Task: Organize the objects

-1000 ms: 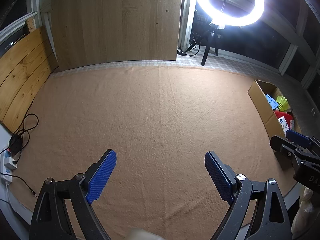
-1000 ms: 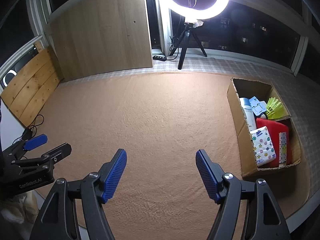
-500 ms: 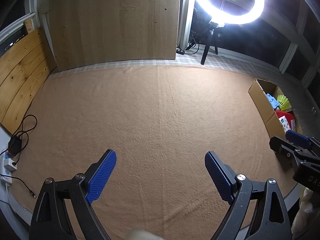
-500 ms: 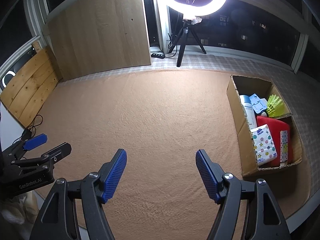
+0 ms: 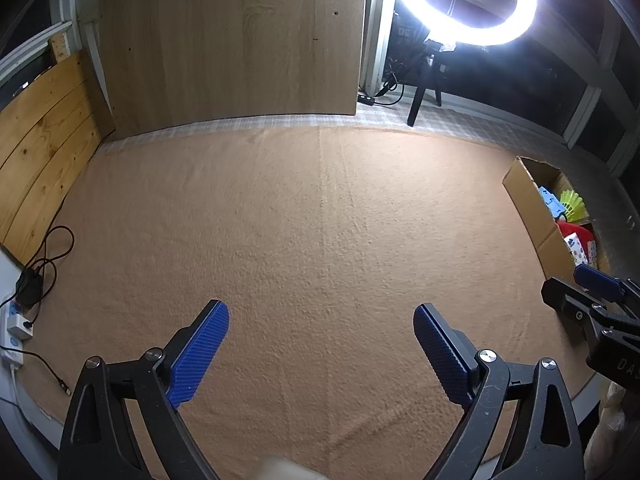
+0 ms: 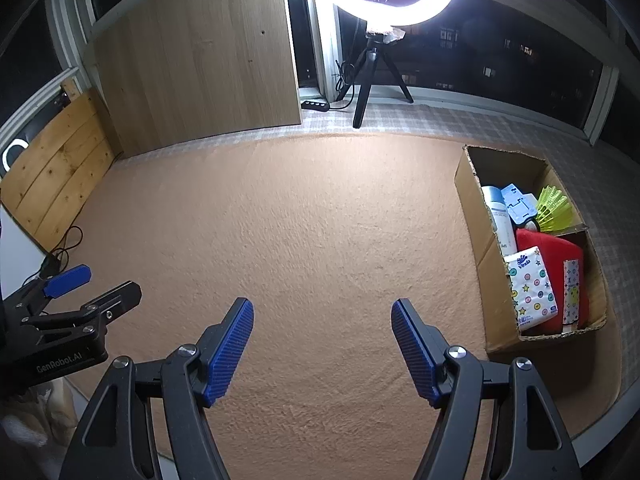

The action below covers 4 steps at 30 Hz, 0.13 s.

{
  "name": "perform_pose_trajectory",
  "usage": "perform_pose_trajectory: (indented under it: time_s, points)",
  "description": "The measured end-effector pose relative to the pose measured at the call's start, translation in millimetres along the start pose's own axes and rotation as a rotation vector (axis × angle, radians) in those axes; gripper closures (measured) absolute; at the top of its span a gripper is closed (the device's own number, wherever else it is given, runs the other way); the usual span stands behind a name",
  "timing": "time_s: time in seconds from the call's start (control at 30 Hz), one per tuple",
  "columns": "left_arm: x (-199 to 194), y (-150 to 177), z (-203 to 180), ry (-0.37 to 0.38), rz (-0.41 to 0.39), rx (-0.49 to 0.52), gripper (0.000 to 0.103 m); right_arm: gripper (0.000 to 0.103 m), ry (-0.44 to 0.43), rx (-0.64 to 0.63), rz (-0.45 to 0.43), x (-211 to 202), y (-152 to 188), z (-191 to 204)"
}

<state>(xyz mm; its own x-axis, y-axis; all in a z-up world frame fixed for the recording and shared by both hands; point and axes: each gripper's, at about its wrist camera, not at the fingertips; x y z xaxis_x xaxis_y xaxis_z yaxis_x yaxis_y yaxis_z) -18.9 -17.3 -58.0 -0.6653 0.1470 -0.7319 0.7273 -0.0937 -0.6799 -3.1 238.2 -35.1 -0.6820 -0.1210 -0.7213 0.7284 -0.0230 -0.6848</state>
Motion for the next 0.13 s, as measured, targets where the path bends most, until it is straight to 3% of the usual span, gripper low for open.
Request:
perform_pose_trajectory:
  time_s: [0.13]
  points:
    - [5.1,0.6,0.3,-0.010,-0.002,0.007,0.007,0.035,0.002,0.001,0.007,2.8,1.2,-0.6]
Point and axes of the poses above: each gripper's, at about its wrist camera, not at the fingertips, and x roughly the way its jaws point, z to its left, y to its underside, and after that the axes turned 9 degrees about -z, right-handed
